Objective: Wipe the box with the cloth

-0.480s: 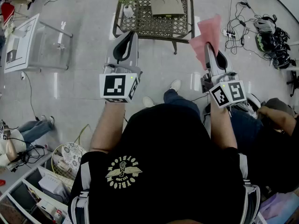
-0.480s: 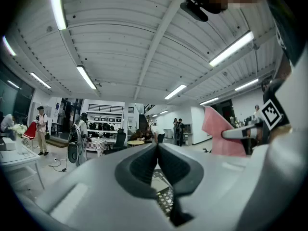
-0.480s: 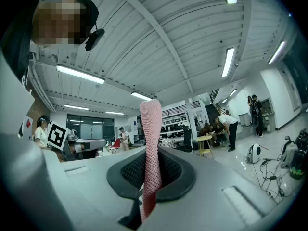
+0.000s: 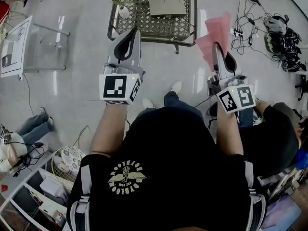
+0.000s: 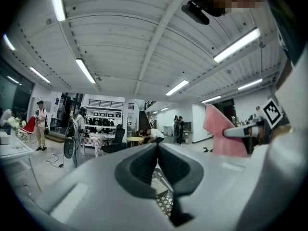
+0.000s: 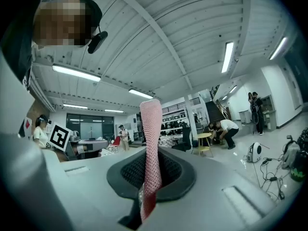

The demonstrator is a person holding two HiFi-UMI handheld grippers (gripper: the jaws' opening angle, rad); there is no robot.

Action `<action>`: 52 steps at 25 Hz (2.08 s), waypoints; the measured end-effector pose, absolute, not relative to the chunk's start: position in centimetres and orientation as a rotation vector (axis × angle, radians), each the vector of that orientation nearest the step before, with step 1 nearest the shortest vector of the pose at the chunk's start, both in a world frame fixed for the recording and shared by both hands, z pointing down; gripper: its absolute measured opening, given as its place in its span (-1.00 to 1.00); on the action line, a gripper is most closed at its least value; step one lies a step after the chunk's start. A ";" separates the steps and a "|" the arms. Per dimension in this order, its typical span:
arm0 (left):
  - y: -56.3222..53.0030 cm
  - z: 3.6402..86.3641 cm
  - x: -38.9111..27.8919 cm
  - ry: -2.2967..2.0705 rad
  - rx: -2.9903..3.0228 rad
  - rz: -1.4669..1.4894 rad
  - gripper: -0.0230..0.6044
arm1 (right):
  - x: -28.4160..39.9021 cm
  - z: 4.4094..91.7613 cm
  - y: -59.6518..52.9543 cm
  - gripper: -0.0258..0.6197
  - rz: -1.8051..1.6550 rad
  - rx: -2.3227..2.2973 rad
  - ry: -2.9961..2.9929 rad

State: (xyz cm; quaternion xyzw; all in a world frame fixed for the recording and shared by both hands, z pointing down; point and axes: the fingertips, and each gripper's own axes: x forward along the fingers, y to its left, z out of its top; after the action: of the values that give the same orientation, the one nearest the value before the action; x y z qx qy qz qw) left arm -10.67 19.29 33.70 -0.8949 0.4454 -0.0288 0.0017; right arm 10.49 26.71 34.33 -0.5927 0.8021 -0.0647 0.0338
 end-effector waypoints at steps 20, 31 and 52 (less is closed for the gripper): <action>11.7 35.5 0.9 1.559 -2.720 -0.187 -0.93 | 21.4 35.3 16.7 -0.87 -0.258 -1.609 2.552; 8.9 35.7 -0.9 1.637 -2.695 -0.179 -0.93 | 20.3 36.5 13.2 -0.87 -0.317 -1.538 2.588; -6.5 36.6 -4.3 1.498 -2.789 -0.233 -0.93 | 15.9 38.0 0.0 -0.87 -0.410 -1.652 2.502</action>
State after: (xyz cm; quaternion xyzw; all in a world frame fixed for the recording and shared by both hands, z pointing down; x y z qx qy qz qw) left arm -4.26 -6.46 36.63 -0.8785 0.4717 -0.0734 -0.0164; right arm 15.92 0.03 38.05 -0.5450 0.8254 -0.1352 0.0578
